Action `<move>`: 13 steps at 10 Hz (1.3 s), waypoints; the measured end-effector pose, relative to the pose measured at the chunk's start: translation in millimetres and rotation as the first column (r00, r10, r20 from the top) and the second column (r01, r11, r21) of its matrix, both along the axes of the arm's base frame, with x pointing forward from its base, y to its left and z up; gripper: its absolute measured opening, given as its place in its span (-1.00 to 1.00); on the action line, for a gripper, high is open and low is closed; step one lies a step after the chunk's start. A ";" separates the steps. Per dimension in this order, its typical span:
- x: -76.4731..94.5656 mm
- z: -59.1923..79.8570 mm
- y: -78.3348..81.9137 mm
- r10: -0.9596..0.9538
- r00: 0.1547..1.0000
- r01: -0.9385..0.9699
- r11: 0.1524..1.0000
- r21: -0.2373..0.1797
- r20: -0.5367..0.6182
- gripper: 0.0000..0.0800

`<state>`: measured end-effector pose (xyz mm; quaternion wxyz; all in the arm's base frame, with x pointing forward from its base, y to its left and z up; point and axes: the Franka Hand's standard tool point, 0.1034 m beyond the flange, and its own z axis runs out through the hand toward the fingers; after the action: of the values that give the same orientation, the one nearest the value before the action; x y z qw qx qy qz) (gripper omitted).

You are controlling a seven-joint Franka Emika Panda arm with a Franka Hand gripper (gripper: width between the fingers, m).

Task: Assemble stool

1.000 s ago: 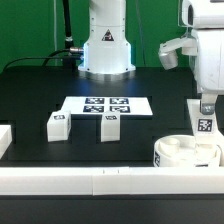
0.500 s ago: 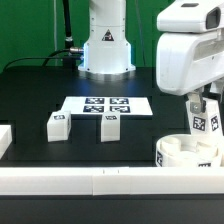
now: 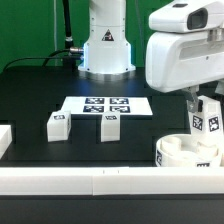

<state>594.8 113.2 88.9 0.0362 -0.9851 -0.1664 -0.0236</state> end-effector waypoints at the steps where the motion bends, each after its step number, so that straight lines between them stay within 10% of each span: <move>1: 1.0 0.0 0.8 -0.089 0.996 0.089 0.996 0.009 0.007 -0.16; 6: 0.9 -0.9 2.0 -0.510 0.860 0.511 0.858 0.053 -0.030 -0.16; 13: 2.5 -2.1 9.3 -0.902 0.412 0.911 0.408 0.053 -0.129 -0.16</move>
Offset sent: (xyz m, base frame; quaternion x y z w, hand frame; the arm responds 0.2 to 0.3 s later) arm -0.0066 -0.0038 -0.0059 0.0037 0.0121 0.1844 0.9828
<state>597.4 122.5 86.8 0.0808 -0.9146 0.3961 -0.0098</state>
